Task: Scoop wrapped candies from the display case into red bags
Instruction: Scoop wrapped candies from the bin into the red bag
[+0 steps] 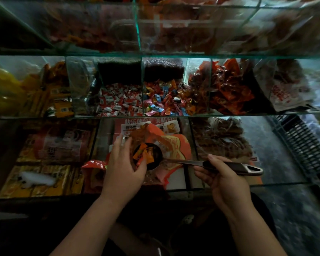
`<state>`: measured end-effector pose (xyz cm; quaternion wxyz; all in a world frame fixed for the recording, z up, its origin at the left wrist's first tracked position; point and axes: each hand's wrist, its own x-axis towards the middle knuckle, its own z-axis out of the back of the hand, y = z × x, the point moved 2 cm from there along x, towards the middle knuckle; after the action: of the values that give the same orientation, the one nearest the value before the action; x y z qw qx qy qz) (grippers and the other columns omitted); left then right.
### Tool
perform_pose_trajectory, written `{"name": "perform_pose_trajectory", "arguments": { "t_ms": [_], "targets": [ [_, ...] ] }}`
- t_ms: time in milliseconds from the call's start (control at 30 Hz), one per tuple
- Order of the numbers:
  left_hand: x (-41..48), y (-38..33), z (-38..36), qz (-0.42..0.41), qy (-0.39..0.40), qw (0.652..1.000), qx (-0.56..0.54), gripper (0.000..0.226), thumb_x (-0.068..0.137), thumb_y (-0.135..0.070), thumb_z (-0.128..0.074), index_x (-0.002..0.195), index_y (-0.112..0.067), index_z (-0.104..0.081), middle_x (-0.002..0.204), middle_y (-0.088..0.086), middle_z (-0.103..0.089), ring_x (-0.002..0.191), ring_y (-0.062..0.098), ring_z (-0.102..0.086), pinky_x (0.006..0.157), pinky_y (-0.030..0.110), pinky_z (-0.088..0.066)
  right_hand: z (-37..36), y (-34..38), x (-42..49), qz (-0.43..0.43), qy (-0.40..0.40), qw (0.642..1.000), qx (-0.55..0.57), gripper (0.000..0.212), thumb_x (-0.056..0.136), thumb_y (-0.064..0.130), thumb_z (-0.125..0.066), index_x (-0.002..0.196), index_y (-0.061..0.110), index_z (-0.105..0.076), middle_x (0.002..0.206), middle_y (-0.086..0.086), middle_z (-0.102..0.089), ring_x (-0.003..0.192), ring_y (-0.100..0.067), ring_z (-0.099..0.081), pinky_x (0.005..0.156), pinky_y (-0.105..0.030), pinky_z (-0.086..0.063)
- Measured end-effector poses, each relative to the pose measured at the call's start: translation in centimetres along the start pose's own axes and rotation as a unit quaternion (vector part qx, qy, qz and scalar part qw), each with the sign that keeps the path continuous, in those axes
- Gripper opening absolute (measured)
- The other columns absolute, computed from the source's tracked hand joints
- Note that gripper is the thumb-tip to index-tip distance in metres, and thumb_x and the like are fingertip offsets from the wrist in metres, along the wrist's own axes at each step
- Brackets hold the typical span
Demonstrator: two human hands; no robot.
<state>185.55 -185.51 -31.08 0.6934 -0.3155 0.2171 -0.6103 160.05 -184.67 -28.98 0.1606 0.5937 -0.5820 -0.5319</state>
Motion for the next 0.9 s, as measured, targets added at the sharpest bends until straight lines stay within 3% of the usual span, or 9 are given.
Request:
{"name": "perform_pose_trajectory", "arguments": {
  "t_ms": [67,167,300,433,533,633,767,900],
  "targets": [
    [0.0,-1.0,0.0,-0.048,-0.019,0.997,0.049,0.072,0.096,-0.045,-0.062,0.157,-0.024,-0.031,0.167,-0.017,-0.007,0.156,0.013,-0.006,0.122,0.038,-0.017,0.0,0.6,-0.6,0.015,0.008,1.000,0.000,0.011,0.094,0.004,-0.064,0.084,0.009,-0.067,0.066,-0.010,-0.072,0.062,-0.030,-0.076,0.055,-0.032,-0.062],
    [0.6,-2.0,-0.6,-0.080,0.023,0.992,0.099,0.070,0.100,-0.051,-0.050,0.160,-0.021,-0.028,0.170,-0.011,-0.008,0.157,0.010,0.004,0.127,0.039,-0.002,-0.3,1.9,-1.6,0.026,0.032,0.999,0.000,0.005,0.080,0.010,-0.072,0.076,0.013,-0.072,0.064,-0.010,-0.072,0.061,-0.029,-0.076,0.055,-0.030,-0.062],
    [1.1,-2.7,-0.9,-0.100,0.034,0.988,0.111,0.066,0.103,-0.049,-0.045,0.159,-0.016,-0.032,0.169,-0.004,-0.018,0.156,0.008,0.003,0.115,0.017,0.020,-0.2,3.5,-2.7,0.030,0.075,0.997,0.005,0.011,0.068,0.010,-0.073,0.067,0.019,-0.078,0.066,-0.010,-0.073,0.064,-0.029,-0.077,0.058,-0.030,-0.062],
    [1.4,-3.6,-0.4,-0.127,0.020,0.988,0.091,0.060,0.103,-0.040,-0.052,0.155,-0.012,-0.041,0.167,-0.002,-0.026,0.157,0.010,-0.006,0.119,0.018,0.013,-0.1,4.9,-3.7,0.034,0.109,0.993,0.025,0.014,0.065,0.005,-0.070,0.070,0.015,-0.079,0.068,-0.013,-0.074,0.068,-0.032,-0.078,0.059,-0.030,-0.062],
    [2.1,-4.7,0.1,-0.146,0.014,0.985,0.090,0.060,0.102,-0.044,-0.046,0.154,-0.014,-0.044,0.165,-0.002,-0.031,0.156,0.013,-0.012,0.121,0.022,0.004,-0.5,6.1,-4.3,0.036,0.116,0.992,0.043,0.017,0.067,0.004,-0.064,0.068,0.013,-0.079,0.068,-0.013,-0.074,0.069,-0.033,-0.078,0.058,-0.030,-0.062],
    [3.9,-6.5,0.8,-0.170,0.015,0.982,0.083,0.062,0.099,-0.048,-0.044,0.152,-0.018,-0.044,0.162,-0.002,-0.037,0.155,0.014,-0.017,0.125,0.034,-0.007,-1.3,7.2,-4.6,0.048,0.088,0.992,0.072,0.020,0.067,0.004,-0.061,0.063,0.014,-0.078,0.064,-0.011,-0.073,0.067,-0.031,-0.078,0.056,-0.029,-0.062],
    [8.1,-9.3,1.4,-0.183,0.007,0.983,0.020,0.059,0.099,-0.047,-0.051,0.150,-0.019,-0.045,0.159,-0.001,-0.036,0.152,0.016,-0.022,0.124,0.048,-0.023,-2.5,8.4,-4.1,0.066,0.032,0.991,0.112,0.020,0.090,-0.002,-0.055,0.080,0.007,-0.070,0.067,-0.007,-0.074,0.073,-0.029,-0.079,0.060,-0.027,-0.062],
    [10.9,-10.6,1.5,-0.130,-0.008,0.989,-0.073,0.066,0.103,-0.046,-0.053,0.159,-0.020,-0.032,0.166,-0.003,-0.024,0.152,0.013,-0.018,0.124,0.037,-0.018,-4.2,9.5,-2.4,0.103,0.018,0.981,0.161,0.012,0.098,0.000,-0.054,0.091,0.005,-0.063,0.071,-0.005,-0.076,0.085,-0.029,-0.080,0.068,-0.026,-0.063]
  ]
}}
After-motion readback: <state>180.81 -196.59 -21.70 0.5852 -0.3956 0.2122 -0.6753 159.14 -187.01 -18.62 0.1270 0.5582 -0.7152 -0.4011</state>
